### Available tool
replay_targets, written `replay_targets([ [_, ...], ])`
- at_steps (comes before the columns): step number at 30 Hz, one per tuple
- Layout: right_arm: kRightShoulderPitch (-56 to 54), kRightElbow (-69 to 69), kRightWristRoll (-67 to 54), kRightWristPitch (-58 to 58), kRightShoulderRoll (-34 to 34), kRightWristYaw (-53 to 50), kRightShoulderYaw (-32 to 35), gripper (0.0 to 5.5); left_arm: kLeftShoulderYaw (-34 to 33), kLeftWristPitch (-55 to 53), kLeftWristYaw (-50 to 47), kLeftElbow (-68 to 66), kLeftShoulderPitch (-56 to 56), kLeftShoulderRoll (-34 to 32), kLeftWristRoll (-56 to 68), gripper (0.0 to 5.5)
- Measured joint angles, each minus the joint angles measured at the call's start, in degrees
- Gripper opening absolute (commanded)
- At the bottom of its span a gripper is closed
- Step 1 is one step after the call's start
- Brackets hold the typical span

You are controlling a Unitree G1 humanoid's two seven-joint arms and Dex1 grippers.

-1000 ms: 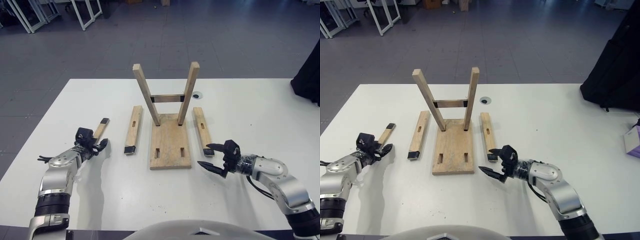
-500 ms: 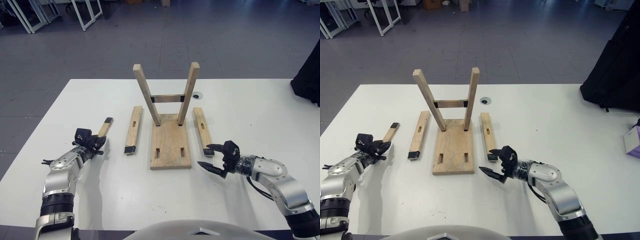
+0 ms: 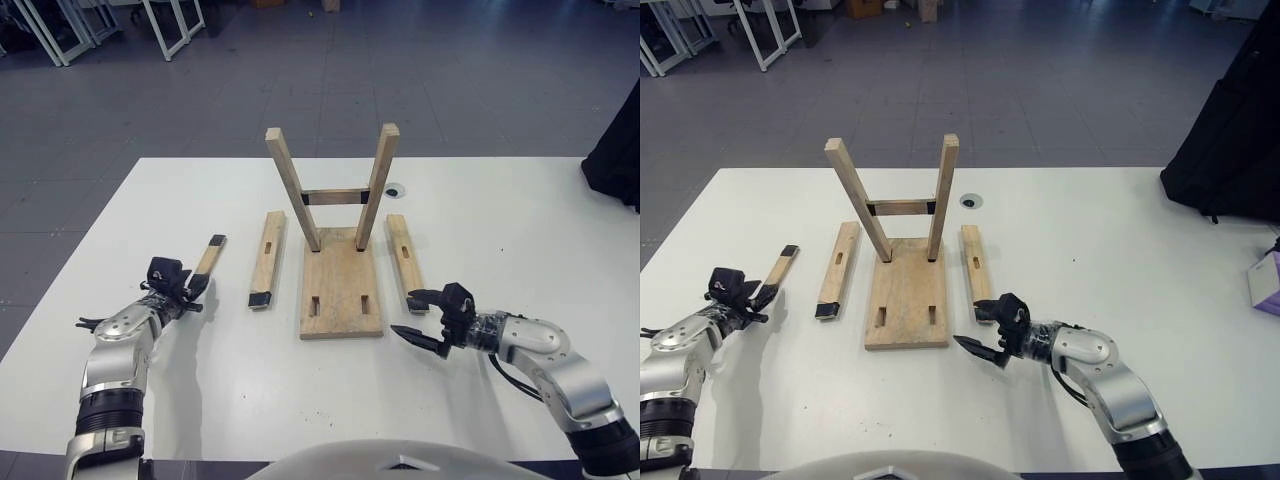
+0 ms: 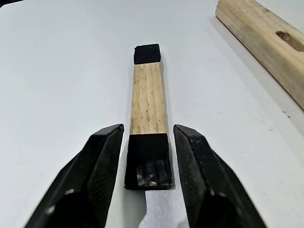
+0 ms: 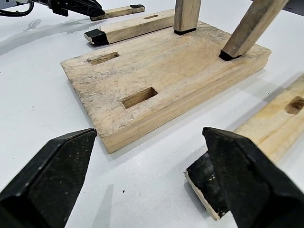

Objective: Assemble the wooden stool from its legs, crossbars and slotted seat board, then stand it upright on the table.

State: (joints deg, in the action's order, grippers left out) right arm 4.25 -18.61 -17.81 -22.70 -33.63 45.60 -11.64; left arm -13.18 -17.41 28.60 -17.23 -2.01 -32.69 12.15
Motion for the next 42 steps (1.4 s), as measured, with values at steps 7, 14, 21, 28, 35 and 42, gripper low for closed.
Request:
replay_targets([
  [7,-0.08,-1.06,0.08,-0.05,0.0,-0.02,-0.77,4.12,1.07,-1.44,-0.07,-0.57,-0.52,-0.3,-0.54,1.95],
  [14,-0.07,-1.49,0.05,-0.18,0.0,-0.22,-0.71,4.12,1.1,-4.44,-0.05,-0.66,-0.97,-0.49,-0.44,1.71],
  [21,-0.1,-1.75,-0.1,-0.37,0.0,-0.42,-0.67,4.12,0.2,-2.43,0.27,-0.16,-0.32,0.2,0.77,1.3],
  [28,-1.43,-2.19,-2.65,-1.73,1.41,-1.21,1.51,4.12,-3.93,3.67,-6.9,0.06,0.06,2.76,0.42,1.3],
  [35,-10.39,-6.67,-29.58,-17.76,14.5,-16.48,15.59,4.12,-3.64,20.92,-14.24,22.45,-0.32,3.95,-6.56,1.3],
  [42,-15.51,-7.68,-58.62,-22.05,28.43,-36.75,19.62,4.12,9.68,23.17,-1.44,35.09,0.49,2.98,-5.68,1.3],
])
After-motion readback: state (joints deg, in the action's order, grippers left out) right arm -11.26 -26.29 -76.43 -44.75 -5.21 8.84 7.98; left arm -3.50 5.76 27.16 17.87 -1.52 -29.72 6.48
